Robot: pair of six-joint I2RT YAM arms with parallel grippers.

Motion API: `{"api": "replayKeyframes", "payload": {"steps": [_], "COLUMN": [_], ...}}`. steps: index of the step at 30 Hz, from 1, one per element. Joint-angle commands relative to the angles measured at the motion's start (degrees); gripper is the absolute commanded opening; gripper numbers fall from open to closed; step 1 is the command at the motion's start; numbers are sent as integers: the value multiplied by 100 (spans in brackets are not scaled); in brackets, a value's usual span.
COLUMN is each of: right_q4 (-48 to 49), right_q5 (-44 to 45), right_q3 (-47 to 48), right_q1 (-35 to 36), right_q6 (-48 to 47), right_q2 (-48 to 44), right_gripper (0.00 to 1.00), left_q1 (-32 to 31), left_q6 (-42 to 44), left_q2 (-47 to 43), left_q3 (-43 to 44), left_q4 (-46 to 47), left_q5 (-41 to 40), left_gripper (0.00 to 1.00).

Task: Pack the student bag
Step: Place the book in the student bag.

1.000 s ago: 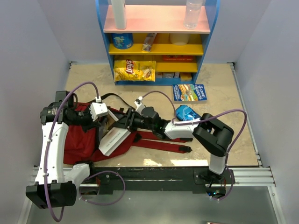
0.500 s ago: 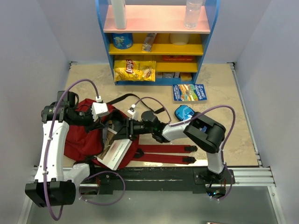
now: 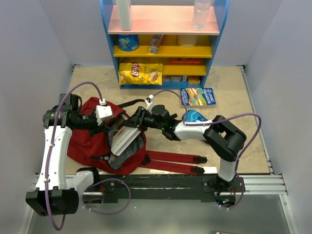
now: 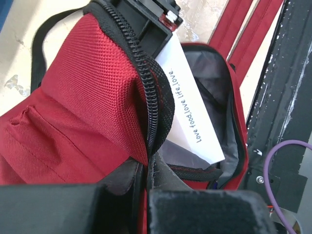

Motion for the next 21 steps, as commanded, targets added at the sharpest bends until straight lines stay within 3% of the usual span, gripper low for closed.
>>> {"api": "replayKeyframes", "payload": {"steps": [1, 5, 11, 17, 18, 21], "right_q4": [440, -122, -807, -1713, -2018, -2520], "right_q5": [1150, 1475, 1959, 1906, 1889, 2308], "right_q3": [379, 951, 1276, 1576, 1541, 1349], "right_q1": [96, 657, 1290, 1634, 1626, 1582], "right_q6": [255, -17, -482, -1036, -1097, -1475], "right_q2": [2, 257, 424, 556, 556, 311], "right_gripper": [13, 14, 26, 55, 64, 72], "left_q1": [-60, -78, -69, -69, -69, -69], "left_q6": [15, 68, 138, 155, 138, 138], "left_q2": [-12, -20, 23, 50, 50, 41], "left_q3": [190, 190, 111, 146, 146, 129], "left_q4": [42, 42, 34, 42, 42, 42], "left_q5": [515, 515, 532, 515, 515, 471], "left_gripper": [0, 0, 0, 0, 0, 0]}}
